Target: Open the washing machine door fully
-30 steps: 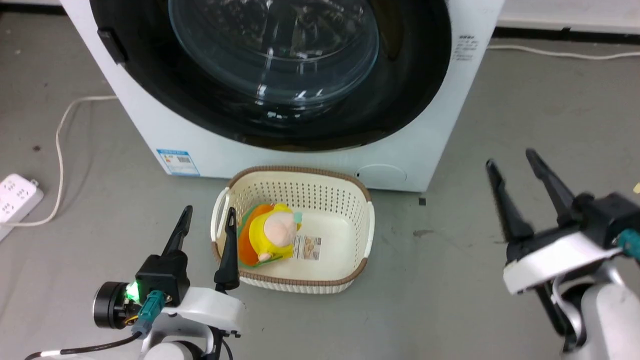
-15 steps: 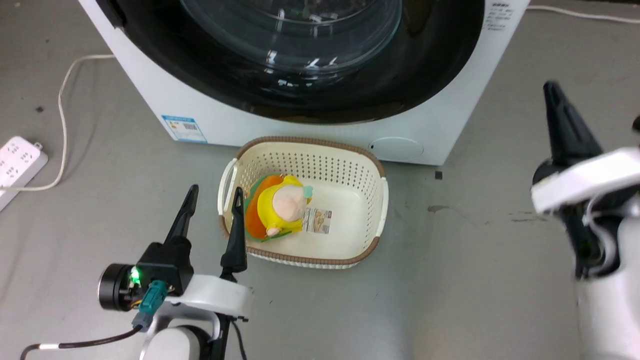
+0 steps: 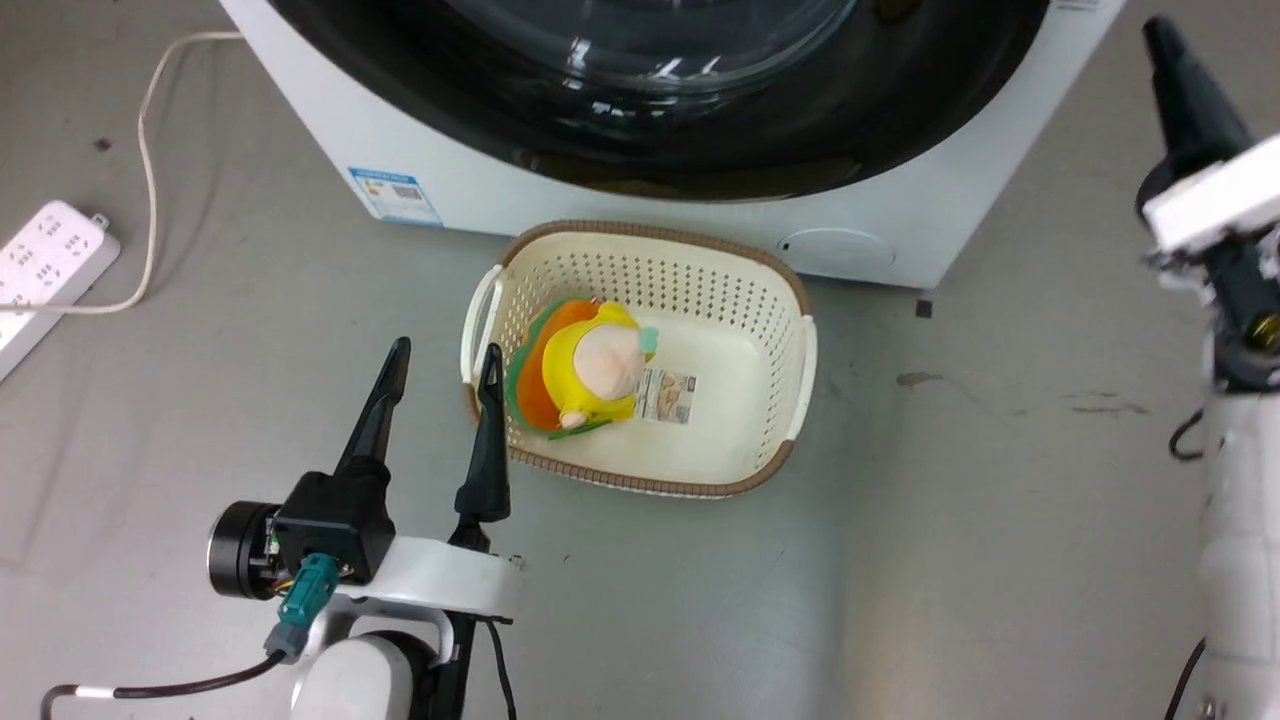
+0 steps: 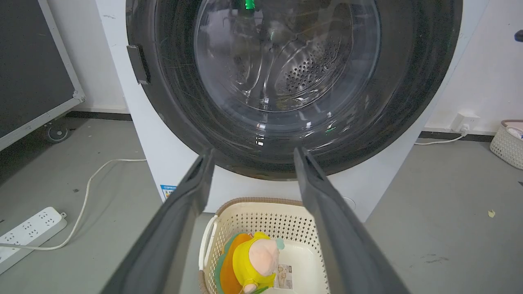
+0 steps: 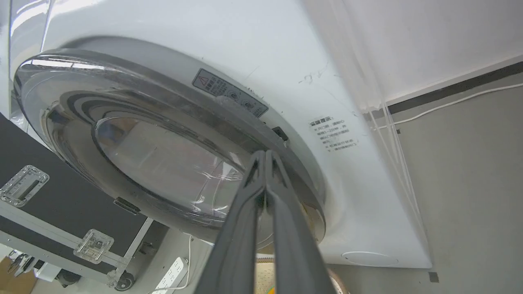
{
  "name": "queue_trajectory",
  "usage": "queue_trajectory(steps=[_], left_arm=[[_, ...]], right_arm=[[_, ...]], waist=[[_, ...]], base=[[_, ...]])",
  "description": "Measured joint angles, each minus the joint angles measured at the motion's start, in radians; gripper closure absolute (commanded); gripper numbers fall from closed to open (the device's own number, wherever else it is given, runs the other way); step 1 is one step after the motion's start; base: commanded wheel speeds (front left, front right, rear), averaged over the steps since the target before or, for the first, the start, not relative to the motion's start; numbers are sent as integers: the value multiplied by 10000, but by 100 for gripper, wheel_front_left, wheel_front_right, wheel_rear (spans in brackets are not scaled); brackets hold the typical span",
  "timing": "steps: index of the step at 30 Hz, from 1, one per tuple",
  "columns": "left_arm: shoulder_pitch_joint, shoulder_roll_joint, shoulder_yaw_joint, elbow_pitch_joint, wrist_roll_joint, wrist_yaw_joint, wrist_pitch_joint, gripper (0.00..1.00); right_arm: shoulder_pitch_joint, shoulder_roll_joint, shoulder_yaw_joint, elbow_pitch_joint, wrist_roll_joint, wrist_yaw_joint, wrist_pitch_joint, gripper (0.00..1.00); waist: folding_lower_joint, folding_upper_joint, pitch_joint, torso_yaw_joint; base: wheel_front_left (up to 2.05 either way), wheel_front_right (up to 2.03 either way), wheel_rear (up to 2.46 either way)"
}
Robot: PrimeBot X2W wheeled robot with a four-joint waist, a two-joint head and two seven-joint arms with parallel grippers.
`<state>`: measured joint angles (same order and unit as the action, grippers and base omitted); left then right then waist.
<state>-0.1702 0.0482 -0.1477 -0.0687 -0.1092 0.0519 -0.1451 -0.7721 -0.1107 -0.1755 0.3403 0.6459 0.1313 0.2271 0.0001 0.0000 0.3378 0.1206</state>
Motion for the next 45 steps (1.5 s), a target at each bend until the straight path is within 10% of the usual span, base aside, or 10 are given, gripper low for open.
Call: queue_trajectory(steps=[29, 45], left_arm=[[-841, 2, -736, -293, -556, 347, -600, 0], [-940, 2, -1150, -100, -727, 466, -945, 0]], right_arm=[[-5657, -888, -1682, 5488, 2173, -4, 3641, 100], [-5649, -1129, -2305, 6765, 3496, -27, 5379, 100]], waist=[[0, 0, 1588, 760], [-2, 0, 989, 790]], base=[[0, 0, 0], [0, 0, 0]])
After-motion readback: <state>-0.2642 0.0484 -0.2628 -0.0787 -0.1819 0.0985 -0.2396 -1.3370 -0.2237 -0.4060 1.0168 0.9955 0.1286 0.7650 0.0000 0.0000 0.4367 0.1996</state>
